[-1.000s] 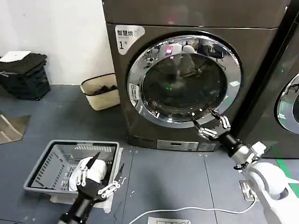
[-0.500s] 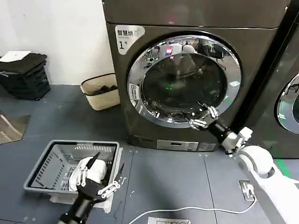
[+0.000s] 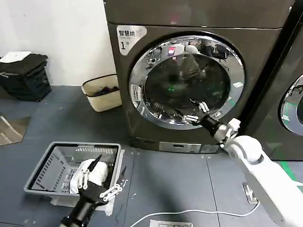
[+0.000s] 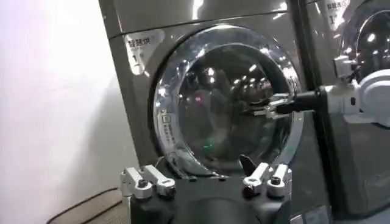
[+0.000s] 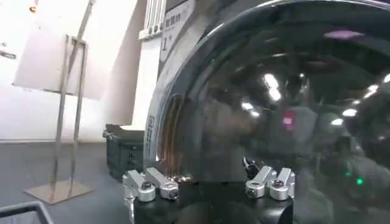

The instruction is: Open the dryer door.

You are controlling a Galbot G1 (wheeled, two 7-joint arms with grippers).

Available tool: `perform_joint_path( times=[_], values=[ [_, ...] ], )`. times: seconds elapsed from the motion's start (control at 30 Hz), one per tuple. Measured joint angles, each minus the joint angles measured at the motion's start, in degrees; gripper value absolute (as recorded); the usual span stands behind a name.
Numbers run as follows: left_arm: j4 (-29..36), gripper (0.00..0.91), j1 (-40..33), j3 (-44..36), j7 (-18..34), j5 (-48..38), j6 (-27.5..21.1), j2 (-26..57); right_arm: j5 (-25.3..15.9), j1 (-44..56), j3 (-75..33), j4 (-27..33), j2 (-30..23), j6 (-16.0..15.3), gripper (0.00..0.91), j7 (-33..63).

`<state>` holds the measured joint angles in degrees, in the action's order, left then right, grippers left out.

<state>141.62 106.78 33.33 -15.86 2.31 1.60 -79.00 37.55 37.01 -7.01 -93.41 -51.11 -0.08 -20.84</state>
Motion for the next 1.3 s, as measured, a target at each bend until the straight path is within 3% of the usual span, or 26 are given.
perform_joint_path(
  times=[1.3],
  values=[
    [-0.94, 0.907, -0.31, 0.2, -0.09, 0.02, 0.21, -0.62, -0.43, -14.85, 13.79, 10.42, -6.41, -0.26, 0.907, -0.53]
  ],
)
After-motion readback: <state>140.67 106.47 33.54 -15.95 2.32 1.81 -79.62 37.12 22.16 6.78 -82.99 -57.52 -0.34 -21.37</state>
